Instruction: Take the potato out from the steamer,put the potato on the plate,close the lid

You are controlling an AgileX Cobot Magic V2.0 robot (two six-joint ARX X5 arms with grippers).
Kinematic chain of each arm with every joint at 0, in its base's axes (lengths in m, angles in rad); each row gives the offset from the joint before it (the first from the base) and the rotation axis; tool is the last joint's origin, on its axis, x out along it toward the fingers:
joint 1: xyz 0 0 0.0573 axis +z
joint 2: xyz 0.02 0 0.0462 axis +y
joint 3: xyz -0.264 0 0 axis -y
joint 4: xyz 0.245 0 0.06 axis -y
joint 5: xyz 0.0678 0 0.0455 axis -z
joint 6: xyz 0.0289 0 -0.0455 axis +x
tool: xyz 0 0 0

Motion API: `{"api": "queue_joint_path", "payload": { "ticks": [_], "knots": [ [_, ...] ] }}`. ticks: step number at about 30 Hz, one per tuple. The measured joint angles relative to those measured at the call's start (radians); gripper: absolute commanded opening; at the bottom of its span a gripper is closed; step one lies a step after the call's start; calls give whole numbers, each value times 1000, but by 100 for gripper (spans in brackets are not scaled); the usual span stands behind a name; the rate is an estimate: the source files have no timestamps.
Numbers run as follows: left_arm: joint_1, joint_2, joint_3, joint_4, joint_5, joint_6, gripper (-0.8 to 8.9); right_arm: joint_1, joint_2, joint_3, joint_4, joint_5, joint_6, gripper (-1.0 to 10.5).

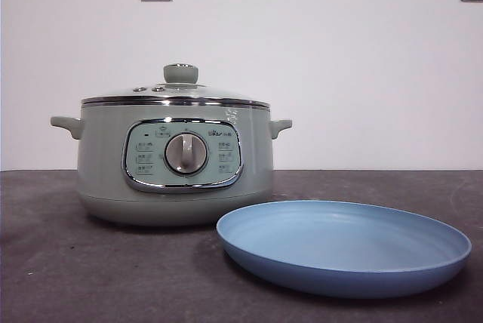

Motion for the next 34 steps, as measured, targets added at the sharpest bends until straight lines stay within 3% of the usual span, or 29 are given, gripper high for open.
{"api": "queue_joint_path", "payload": {
  "ticks": [6, 10, 16, 22, 28, 34],
  "knots": [
    [0, 8, 138, -108, 0, -2, -8, 0, 89, 157, -61, -11, 13, -12],
    [0, 73, 239, -159, 35, 2, -8, 0, 182, 286, -147, -74, -34, -12],
    [0, 248, 397, -278, 161, 89, -8, 0, 355, 533, -338, -187, -194, -12],
    [0, 420, 578, -422, 259, 236, -8, 19, 523, 777, -584, -332, -412, -12],
    [-33, 555, 760, -655, 308, 410, -8, 79, 642, 952, -803, -340, -579, -12],
    [-72, 615, 849, -806, 306, 538, -8, 119, 684, 981, -886, -340, -643, -11]
  ]
}}
